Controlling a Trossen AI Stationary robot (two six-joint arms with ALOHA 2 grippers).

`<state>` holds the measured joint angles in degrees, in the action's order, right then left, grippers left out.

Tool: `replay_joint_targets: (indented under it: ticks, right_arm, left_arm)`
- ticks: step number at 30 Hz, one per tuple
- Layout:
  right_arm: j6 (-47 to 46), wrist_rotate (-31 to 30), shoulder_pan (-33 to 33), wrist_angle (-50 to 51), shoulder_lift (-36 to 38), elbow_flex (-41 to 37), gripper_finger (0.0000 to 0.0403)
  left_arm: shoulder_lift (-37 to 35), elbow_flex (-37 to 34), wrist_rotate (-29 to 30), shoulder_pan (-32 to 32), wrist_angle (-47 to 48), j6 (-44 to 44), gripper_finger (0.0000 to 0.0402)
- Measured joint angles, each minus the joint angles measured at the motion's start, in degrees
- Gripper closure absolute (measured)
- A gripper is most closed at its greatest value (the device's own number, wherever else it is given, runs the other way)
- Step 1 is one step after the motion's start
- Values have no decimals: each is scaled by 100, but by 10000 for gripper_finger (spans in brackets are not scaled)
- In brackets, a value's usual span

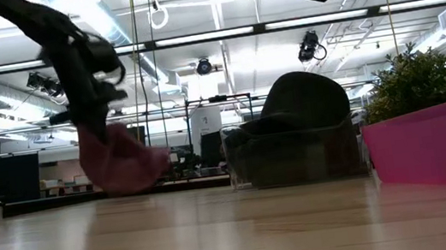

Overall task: Pick & Place hat
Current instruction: Put the red cap into the red bin

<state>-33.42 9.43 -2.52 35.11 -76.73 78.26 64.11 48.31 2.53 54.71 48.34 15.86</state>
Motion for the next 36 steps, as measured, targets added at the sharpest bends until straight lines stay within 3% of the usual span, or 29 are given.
replay_joint_targets:
  ticks: [8, 14, 21, 26, 32, 36]
  right_arm:
    - [89, 16, -13, 2, 0, 0, 216]
    - [89, 94, -91, 4, 0, 0, 216]
    - [89, 216, -202, 4, -1, 0, 216]
    - [89, 216, -205, 4, -2, 2, 216]
    - [65, 219, -205, 4, -2, 2, 216]
    - [-30, 229, -205, 4, -2, 2, 216]
  left_arm:
    - [-1602, 1, 189, -576, -210, 58, 389]
    - [-2181, 318, 728, -1258, -615, 104, 389]
    - [-2045, 1207, 1456, -2157, -1380, -464, 389]
    - [-1753, 1752, 1744, -2763, -2002, -1334, 389]
    - [-1297, 2099, 2709, -3569, -2278, -2157, 389]
    - [-1106, 2108, 2985, -3977, -2384, -2240, 389]
